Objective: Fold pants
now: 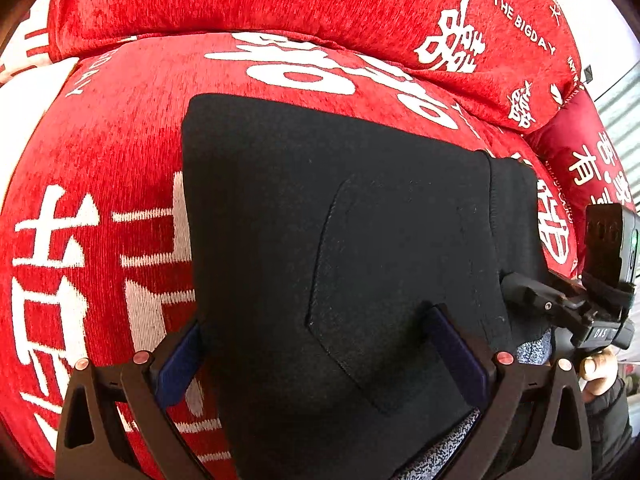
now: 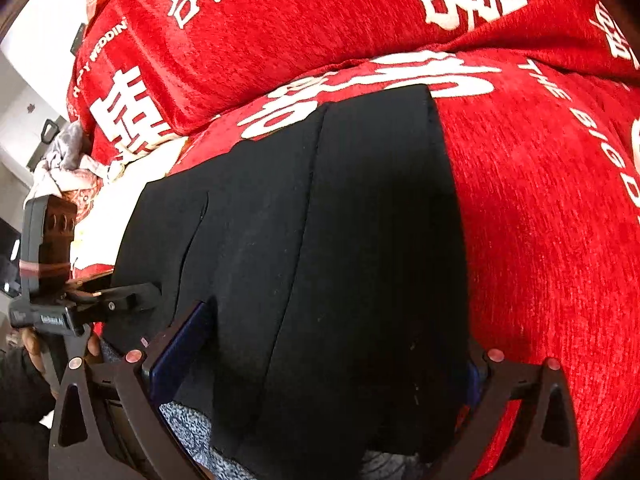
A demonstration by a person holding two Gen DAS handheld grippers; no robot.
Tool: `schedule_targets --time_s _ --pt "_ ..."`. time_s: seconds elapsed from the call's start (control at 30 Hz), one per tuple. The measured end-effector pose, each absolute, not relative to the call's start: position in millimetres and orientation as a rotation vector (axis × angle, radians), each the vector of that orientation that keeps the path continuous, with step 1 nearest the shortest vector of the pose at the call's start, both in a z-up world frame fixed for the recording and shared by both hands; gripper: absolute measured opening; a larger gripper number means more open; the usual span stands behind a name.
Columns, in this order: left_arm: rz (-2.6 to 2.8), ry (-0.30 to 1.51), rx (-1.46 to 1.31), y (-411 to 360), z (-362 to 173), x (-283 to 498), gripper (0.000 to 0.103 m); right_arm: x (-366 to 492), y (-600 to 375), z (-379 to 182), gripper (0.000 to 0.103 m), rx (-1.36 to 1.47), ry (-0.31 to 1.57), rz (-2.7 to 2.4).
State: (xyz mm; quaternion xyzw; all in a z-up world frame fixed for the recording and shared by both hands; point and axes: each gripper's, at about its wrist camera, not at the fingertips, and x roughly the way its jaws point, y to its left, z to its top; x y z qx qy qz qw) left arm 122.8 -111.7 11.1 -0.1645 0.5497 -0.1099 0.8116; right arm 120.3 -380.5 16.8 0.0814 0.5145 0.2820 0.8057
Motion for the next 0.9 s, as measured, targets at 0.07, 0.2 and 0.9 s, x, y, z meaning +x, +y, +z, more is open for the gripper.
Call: schedule_targets --time_s 0.07,0.2,0.9 --pt "-0.23 1.178 -0.344 -112 11 122 0.103 122 -377 18 0.103 0.17 1.104 0.581" --pt "-0.236 1.202 -0.333 -113 12 125 0.103 122 -369 21 0.103 0.139 1.132 0.53" --pt "-0.248 1.171 -0.246 -99 53 104 0.051 77 -329 92 0.058 0.062 1.031 0.519"
